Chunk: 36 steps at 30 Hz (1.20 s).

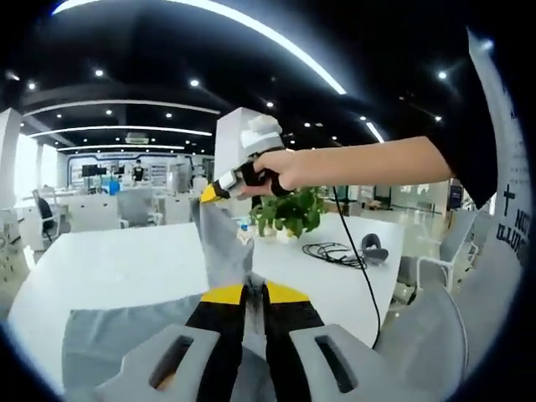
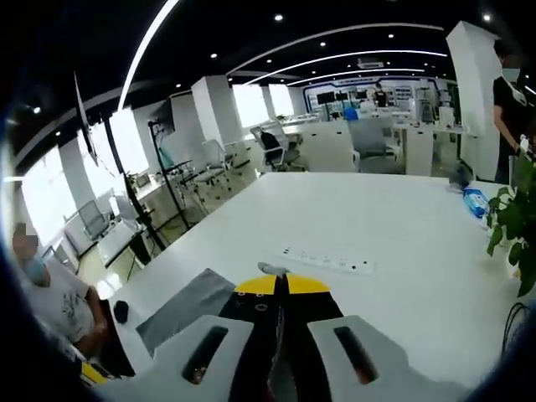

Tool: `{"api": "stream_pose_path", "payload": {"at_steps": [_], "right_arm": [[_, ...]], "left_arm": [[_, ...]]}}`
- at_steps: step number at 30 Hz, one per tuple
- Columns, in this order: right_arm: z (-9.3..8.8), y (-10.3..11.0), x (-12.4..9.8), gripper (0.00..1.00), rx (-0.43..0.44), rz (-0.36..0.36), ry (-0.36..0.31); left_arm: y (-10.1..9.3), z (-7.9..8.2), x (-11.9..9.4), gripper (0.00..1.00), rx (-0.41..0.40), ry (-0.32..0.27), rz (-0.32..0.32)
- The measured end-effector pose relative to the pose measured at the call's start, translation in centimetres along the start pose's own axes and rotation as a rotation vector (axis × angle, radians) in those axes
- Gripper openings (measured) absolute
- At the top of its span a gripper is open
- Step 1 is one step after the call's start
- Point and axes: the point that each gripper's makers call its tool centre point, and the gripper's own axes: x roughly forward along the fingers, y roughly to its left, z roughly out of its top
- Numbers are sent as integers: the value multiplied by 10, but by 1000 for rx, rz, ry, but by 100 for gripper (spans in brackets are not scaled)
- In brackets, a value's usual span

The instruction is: Fold the towel on the table until its edges align and the towel forms a compact rectangular stack.

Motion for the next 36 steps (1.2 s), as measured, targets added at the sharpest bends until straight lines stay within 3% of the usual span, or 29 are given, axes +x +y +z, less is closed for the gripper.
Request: {"api": "stream_pose_path", "payload": {"at_steps": [6,11,17,25,36], "right_arm": [[6,37,21,0,-18,56,-8],[6,60,30,0,-23,96,-18],[9,78,42,0,-9,133,-25],[11,99,61,0,-1,167,-22],[20,126,67,0,-7,206,-40]], "left_arm": [[31,1,-24,8,-21,-15,88],[53,-2,-42,8,16,6,156],[73,2,-58,8,22,-3,222],[86,-4,-68,7,-16,-11,255],[95,11,-87,7,-25,-51,310]]}}
